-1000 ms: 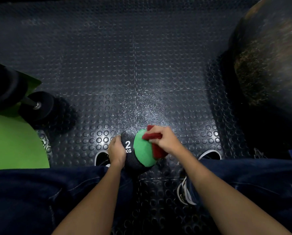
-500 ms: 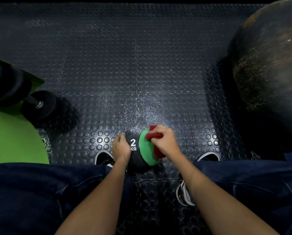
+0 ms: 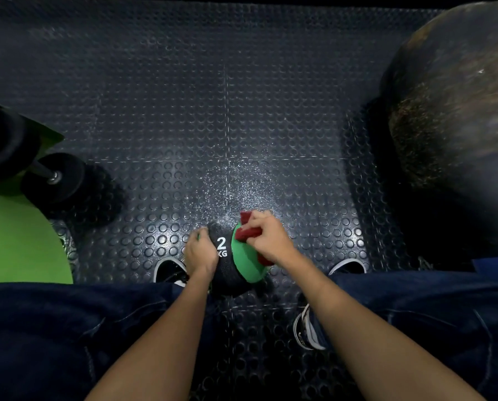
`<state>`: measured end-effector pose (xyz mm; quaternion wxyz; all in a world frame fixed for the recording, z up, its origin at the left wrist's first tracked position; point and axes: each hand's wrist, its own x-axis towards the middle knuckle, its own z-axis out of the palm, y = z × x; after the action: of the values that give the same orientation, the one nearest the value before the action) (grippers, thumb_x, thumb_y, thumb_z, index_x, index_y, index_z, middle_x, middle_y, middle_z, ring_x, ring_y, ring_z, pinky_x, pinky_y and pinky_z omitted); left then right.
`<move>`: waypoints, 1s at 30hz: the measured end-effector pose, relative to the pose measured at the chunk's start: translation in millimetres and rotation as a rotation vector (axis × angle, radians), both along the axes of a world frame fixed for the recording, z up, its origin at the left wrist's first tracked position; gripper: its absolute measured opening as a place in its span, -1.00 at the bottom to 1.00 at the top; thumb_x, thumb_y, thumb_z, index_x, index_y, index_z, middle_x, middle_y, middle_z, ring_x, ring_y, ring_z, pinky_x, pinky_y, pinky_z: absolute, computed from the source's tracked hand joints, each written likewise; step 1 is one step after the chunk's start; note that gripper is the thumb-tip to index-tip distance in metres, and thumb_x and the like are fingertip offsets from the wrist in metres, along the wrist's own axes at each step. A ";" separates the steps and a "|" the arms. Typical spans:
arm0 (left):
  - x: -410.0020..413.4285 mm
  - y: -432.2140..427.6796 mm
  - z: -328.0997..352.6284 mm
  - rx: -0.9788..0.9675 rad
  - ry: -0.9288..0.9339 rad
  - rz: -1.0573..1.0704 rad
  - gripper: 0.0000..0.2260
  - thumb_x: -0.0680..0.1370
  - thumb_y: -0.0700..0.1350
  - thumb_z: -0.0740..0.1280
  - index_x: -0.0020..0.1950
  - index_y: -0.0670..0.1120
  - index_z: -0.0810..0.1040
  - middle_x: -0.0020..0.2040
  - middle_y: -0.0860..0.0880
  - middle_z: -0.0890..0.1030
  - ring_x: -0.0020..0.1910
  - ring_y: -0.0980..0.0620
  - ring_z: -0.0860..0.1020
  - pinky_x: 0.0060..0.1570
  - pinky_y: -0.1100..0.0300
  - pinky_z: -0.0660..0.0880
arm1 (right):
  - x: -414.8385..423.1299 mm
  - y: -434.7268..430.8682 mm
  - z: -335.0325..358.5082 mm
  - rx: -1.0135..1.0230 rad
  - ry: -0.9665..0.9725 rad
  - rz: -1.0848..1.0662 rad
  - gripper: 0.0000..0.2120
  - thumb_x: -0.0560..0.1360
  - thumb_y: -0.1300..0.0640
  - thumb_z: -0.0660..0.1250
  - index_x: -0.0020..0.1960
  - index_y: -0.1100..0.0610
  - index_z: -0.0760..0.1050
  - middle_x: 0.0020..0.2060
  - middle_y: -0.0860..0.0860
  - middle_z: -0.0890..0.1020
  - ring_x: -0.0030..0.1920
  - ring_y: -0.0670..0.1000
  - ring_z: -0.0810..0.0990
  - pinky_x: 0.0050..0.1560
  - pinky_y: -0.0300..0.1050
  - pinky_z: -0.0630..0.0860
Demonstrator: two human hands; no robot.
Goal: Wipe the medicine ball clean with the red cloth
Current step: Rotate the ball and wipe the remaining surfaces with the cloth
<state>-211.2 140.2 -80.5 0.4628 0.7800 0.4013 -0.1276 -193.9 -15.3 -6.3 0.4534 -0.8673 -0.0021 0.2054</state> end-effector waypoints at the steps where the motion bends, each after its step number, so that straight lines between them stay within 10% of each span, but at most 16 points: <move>1: 0.5 -0.1 -0.9 0.012 0.002 -0.012 -0.56 0.65 0.11 0.05 0.32 -0.10 0.53 0.29 -0.16 0.56 0.26 -0.20 0.49 0.31 -0.16 0.39 | 5.8 -6.0 -0.9 0.046 0.016 -0.046 -0.80 0.37 0.37 0.37 -0.05 0.21 0.65 -0.14 -0.05 0.51 -0.05 -0.04 0.46 -0.05 -0.27 0.41; 7: 0.7 -5.8 2.8 0.036 0.016 -0.044 -0.48 0.61 0.19 -0.01 0.37 -0.05 0.49 0.36 -0.14 0.53 0.31 -0.21 0.48 0.36 -0.21 0.35 | 18.7 -0.2 -25.1 -0.171 0.157 -0.283 -0.73 0.50 0.28 0.30 0.18 0.13 0.55 -0.01 0.00 0.53 0.02 0.04 0.51 -0.03 -0.13 0.50; 16: -12.0 7.5 2.7 -0.073 -0.073 0.017 -0.69 0.69 0.05 0.10 0.22 -0.04 0.56 0.19 -0.07 0.59 0.14 -0.12 0.52 0.14 0.01 0.40 | -5.3 -21.7 -9.5 0.085 0.099 -0.049 -0.79 0.38 0.35 0.41 -0.14 0.06 0.66 -0.06 -0.10 0.57 0.06 -0.03 0.50 0.19 -0.03 0.46; 21: -11.8 0.4 6.3 -0.040 -0.068 0.014 -0.67 0.68 0.09 0.08 0.19 -0.03 0.56 0.17 -0.09 0.60 0.13 -0.12 0.54 0.22 -0.11 0.46 | 5.3 -20.3 -17.5 -0.008 0.136 -0.374 -0.70 0.46 0.38 0.31 0.14 0.15 0.59 0.03 0.03 0.58 0.03 0.07 0.56 0.14 -0.04 0.50; 27: -9.7 -3.4 12.8 -0.019 -0.013 0.001 -0.58 0.68 0.14 0.05 0.42 0.00 0.47 0.36 -0.08 0.53 0.31 -0.15 0.48 0.35 -0.14 0.38 | -17.6 0.7 -12.8 -0.063 -0.073 -0.081 -0.75 0.40 0.40 0.39 -0.02 0.13 0.67 0.04 -0.12 0.53 0.08 -0.13 0.33 0.22 -0.52 0.14; 30: -12.3 -2.1 12.3 -0.049 -0.025 -0.028 -0.60 0.67 0.15 0.06 0.33 -0.01 0.51 0.28 -0.09 0.56 0.25 -0.15 0.50 0.31 -0.17 0.41 | -23.1 -13.8 -2.4 0.038 -0.067 0.053 -0.69 0.31 0.49 0.36 -0.15 0.14 0.69 -0.05 -0.10 0.60 0.05 -0.07 0.43 0.15 -0.37 0.32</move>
<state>-223.4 138.1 -68.2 0.4848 0.7757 0.3812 -0.1341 -217.0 -29.1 -8.7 0.4641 -0.8645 -0.0441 0.1880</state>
